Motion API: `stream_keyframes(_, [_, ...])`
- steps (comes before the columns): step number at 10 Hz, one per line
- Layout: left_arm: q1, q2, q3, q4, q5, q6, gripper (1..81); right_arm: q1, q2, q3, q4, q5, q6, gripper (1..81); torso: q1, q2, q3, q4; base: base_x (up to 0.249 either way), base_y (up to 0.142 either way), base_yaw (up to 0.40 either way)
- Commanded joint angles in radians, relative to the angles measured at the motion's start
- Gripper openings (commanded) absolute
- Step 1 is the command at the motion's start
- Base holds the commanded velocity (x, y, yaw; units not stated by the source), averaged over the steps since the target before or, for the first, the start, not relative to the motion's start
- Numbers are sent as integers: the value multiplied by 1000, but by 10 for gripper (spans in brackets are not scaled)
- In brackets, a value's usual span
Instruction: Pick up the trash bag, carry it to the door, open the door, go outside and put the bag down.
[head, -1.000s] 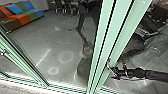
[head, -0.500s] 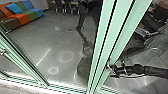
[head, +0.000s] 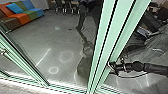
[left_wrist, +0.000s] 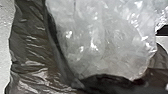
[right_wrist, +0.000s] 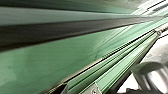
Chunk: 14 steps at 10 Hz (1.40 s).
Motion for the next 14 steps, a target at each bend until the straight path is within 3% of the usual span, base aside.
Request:
stream_keyframes(1, [18, -10, 9, -5, 89, 2, 10, 271, -67, -52, -6, 129, 26, 811, 0, 0, 0, 0, 0, 0, 0])
stream_keyframes(10, [16, -8, 9, -3, 89, 2, 10, 323, -120, -35, -6, 115, 25, 811, -1, 0, 0, 1, 22, 0, 0])
stream_keyframes(14, [18, -8, 9, -8, 91, 2, 10, 353, -130, -42, -11, 52, 23, 811, 0, 1, 0, 1, 37, 0, 0])
